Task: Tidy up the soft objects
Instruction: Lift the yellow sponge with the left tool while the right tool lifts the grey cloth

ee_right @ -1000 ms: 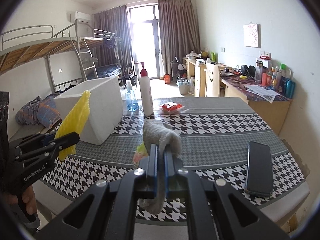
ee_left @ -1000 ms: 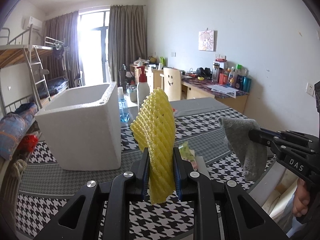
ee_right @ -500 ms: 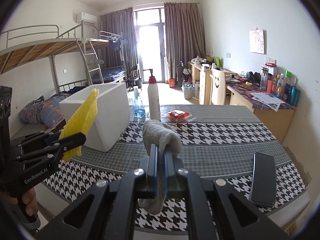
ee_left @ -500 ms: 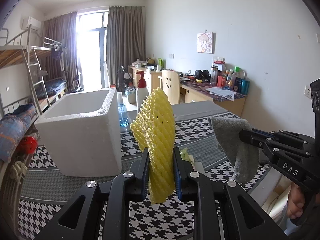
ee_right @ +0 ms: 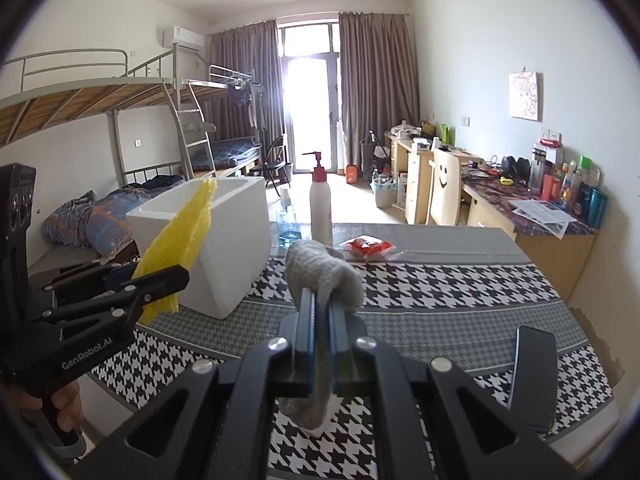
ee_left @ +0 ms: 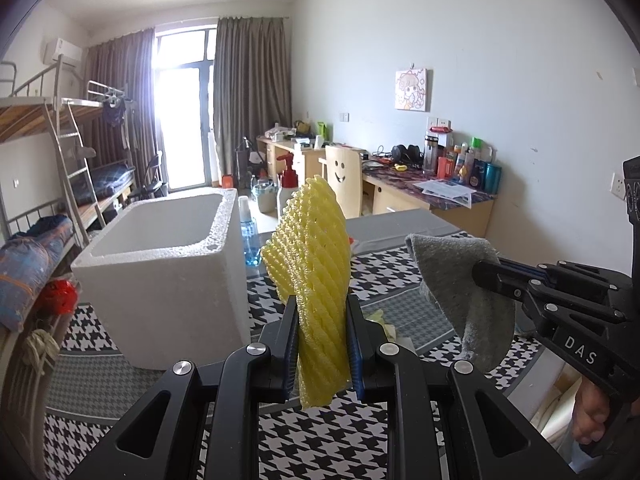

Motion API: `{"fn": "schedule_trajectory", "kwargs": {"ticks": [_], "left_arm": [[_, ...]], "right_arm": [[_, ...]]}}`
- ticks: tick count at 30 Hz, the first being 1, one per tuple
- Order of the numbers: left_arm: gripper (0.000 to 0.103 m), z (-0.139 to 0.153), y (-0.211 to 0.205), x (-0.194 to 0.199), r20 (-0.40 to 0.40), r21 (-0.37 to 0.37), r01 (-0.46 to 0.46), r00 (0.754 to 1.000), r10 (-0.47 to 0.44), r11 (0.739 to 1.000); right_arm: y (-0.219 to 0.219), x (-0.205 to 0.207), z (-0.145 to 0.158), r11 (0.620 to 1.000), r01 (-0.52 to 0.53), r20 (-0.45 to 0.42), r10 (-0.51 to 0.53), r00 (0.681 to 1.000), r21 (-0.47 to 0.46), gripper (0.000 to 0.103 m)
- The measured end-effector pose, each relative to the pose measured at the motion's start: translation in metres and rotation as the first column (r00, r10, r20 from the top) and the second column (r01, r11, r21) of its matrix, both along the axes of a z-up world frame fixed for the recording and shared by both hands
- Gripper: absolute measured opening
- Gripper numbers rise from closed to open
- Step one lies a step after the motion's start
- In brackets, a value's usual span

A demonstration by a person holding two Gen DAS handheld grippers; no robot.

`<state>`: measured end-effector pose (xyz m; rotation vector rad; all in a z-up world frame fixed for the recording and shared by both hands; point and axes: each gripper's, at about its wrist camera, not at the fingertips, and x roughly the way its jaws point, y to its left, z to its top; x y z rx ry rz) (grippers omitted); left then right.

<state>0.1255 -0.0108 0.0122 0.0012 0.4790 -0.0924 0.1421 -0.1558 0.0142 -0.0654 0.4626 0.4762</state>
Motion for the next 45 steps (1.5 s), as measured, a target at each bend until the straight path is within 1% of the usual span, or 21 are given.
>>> {"fn": "schedule_trajectory", "kwargs": {"ticks": [4, 17, 21, 29, 41, 45], "left_arm": [[0.022, 0.002, 0.002, 0.003, -0.013, -0.020, 0.018, 1.000, -0.019, 1.000], [0.022, 0.015, 0.005, 0.009, 0.018, 0.005, -0.001, 1.000, 0.001, 1.000], [0.022, 0.020, 0.006, 0.010, 0.033, 0.003, -0.003, 0.999, 0.003, 1.000], [0.022, 0.026, 0.014, 0.022, 0.048, -0.003, -0.023, 0.999, 0.023, 1.000], [0.022, 0.039, 0.024, 0.034, 0.063, 0.012, -0.040, 0.997, 0.040, 0.999], [0.022, 0.045, 0.026, 0.034, 0.079, 0.002, -0.046, 0.996, 0.046, 0.999]], "right_arm": [[0.004, 0.002, 0.003, 1.000, -0.004, 0.008, 0.004, 1.000, -0.002, 0.008], [0.016, 0.009, 0.013, 0.999, -0.033, 0.018, 0.033, 0.999, 0.005, 0.008], [0.019, 0.013, 0.016, 1.000, -0.024, 0.030, 0.024, 0.999, 0.000, 0.008], [0.028, 0.022, 0.018, 1.000, -0.030, 0.025, 0.030, 0.999, 0.003, 0.008], [0.042, 0.032, 0.031, 0.999, -0.038, 0.030, 0.038, 0.999, 0.006, 0.008], [0.046, 0.034, 0.036, 0.999, -0.045, 0.042, 0.045, 0.998, 0.001, 0.008]]}}
